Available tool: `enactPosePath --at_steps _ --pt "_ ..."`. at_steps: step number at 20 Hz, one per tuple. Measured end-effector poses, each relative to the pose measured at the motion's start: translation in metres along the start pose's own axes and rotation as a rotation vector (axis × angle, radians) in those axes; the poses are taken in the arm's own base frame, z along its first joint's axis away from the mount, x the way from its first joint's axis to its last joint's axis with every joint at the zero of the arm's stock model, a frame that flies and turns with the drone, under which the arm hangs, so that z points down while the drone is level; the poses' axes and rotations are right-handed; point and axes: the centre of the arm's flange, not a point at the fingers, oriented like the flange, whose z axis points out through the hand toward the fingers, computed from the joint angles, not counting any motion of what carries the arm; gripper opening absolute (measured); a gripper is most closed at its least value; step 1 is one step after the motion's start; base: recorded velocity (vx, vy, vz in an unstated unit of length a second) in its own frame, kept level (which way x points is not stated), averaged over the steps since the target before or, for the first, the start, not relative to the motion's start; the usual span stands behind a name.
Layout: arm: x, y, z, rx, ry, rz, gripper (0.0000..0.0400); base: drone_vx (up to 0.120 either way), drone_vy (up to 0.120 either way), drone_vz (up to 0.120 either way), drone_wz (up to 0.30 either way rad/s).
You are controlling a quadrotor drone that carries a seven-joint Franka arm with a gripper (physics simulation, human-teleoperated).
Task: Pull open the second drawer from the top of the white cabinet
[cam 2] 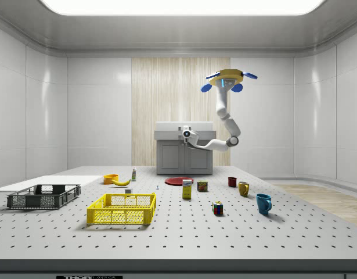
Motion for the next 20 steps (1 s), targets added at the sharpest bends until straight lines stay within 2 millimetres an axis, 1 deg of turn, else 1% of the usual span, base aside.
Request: enactPosePath --at_steps 1,2,3,5,7,9,10,14,20 --pt "-0.001 -0.001 -0.006 0.002 -0.001 0.003 0.0131 0.000 0.000 0.000 0.000" --pt "-0.002 -0.001 -0.011 0.003 -0.002 0.007 0.0131 0.000 0.000 0.000 0.000" --pt "-0.002 -0.002 -0.016 0.004 -0.003 0.009 0.0167 0.000 0.120 0.000 0.000" --pt "-0.004 -0.003 -0.024 0.006 -0.005 0.011 0.0219 0.000 0.120 0.000 0.000" --pt "-0.004 -0.003 -0.030 0.008 -0.006 0.013 0.0251 0.000 0.120 0.000 0.000" --pt "-0.005 -0.004 -0.034 0.009 -0.006 0.014 0.0270 0.000 0.120 0.000 0.000" --pt "-0.005 -0.004 -0.036 0.009 -0.007 0.014 0.0277 0.000 0.120 0.000 0.000" --pt "-0.006 -0.004 -0.039 0.010 -0.008 0.015 0.0292 0.000 0.000 0.000 0.000" --pt "-0.006 -0.005 -0.041 0.011 -0.008 0.016 0.0298 0.000 0.000 0.000 0.000"
